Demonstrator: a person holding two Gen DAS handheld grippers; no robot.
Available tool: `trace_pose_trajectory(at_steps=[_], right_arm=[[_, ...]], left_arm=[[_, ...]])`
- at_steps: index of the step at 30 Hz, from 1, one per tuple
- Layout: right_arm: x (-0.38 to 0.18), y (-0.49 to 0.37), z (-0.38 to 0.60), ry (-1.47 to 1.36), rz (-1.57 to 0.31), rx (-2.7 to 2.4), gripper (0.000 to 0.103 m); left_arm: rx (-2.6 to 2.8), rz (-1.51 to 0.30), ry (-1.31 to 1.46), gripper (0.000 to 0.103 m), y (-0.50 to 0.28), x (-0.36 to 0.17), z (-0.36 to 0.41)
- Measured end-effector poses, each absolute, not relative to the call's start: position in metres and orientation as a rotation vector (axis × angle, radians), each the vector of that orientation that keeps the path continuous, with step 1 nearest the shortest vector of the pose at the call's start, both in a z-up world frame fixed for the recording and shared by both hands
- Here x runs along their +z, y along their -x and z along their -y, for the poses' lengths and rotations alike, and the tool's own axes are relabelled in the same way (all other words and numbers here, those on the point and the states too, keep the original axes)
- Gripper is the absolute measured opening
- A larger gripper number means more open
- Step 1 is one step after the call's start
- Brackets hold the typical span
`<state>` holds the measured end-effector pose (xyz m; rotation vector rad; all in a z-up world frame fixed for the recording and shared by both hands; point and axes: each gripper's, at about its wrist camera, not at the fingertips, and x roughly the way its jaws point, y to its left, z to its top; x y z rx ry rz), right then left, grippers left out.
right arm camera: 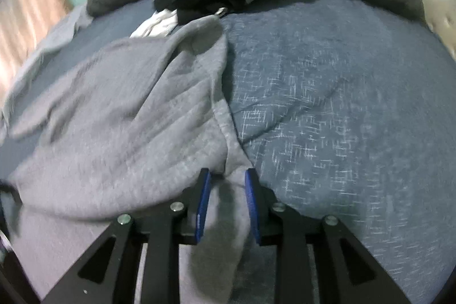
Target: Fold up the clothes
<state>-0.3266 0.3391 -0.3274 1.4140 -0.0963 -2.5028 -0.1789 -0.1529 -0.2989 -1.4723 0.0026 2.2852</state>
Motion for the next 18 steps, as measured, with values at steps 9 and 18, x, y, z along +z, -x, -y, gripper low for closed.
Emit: trace_pose_trajectory(at_steps=[9,18], right_arm=[[-0.347,0.344,-0.329,-1.463,0.04,-2.463,0.023],[-0.322,0.342,-0.361,-1.401,0.186,-2.574,0.003]], left_arm=[[2.264,-0.005,1.456,0.008,0.175,-0.295,0.149],[2.258,0.03,1.422,0.007,0.167,-0.284,0.15]])
